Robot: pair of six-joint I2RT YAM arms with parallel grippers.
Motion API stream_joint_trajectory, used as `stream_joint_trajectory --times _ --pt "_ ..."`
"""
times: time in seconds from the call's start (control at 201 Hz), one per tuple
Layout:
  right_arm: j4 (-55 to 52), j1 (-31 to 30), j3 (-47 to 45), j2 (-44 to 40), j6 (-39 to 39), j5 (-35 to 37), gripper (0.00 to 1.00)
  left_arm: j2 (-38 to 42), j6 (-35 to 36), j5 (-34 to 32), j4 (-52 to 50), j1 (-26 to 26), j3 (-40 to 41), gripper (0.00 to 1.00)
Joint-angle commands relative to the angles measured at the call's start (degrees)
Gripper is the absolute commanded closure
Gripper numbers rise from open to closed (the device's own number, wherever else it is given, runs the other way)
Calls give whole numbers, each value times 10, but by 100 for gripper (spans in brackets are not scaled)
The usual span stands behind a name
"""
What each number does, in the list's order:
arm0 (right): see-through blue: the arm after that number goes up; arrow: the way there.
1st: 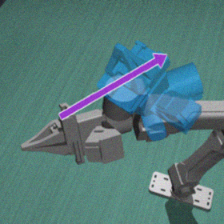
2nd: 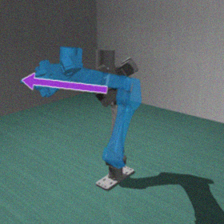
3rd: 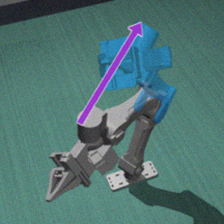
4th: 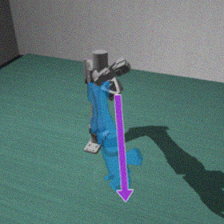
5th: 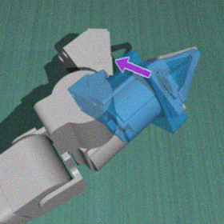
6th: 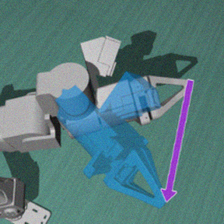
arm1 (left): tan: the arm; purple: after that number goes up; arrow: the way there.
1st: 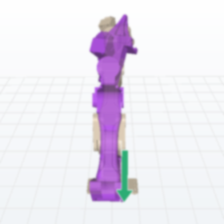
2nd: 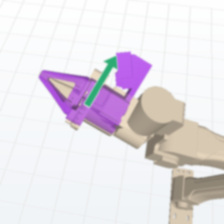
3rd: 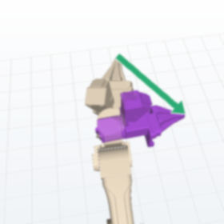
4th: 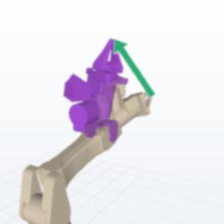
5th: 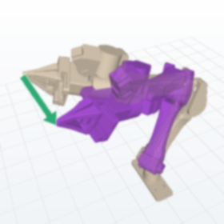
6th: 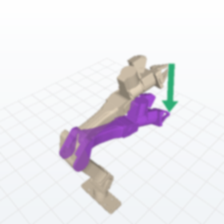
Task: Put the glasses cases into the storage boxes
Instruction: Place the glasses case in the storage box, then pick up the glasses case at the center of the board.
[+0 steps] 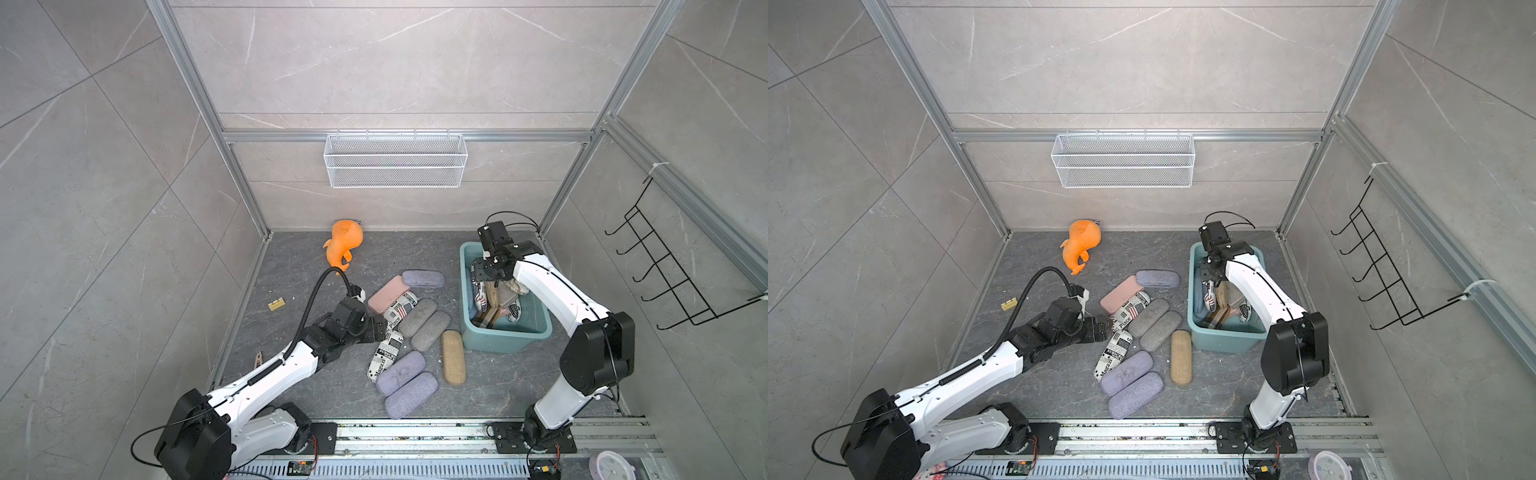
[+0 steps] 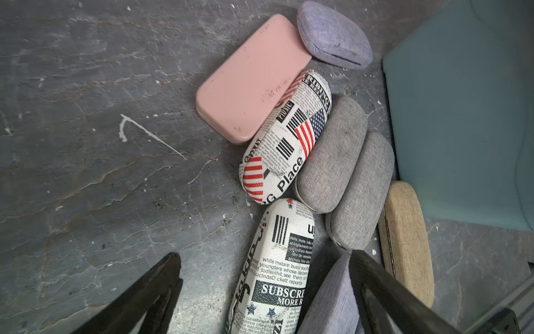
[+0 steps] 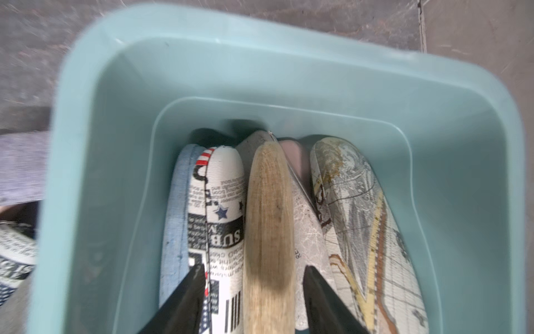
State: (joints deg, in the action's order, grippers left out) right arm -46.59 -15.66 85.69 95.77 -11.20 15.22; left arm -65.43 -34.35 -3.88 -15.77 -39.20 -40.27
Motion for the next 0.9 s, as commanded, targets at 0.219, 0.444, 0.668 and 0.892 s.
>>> stream_joint_trajectory --times 0.219,0.444,0.668,0.892 --pt "43 0 -77 -144 -38 -110 43 -75 54 27 -86 -17 -66 16" --pt "56 -3 -92 -175 -41 -149 40 -176 89 -11 -179 -103 -137 19" --pt "73 -6 -115 -198 -47 -176 38 -238 60 -54 -178 -110 -148 19" --pt "79 -9 -140 -223 -50 -183 35 -278 73 -17 -138 -110 -143 19"
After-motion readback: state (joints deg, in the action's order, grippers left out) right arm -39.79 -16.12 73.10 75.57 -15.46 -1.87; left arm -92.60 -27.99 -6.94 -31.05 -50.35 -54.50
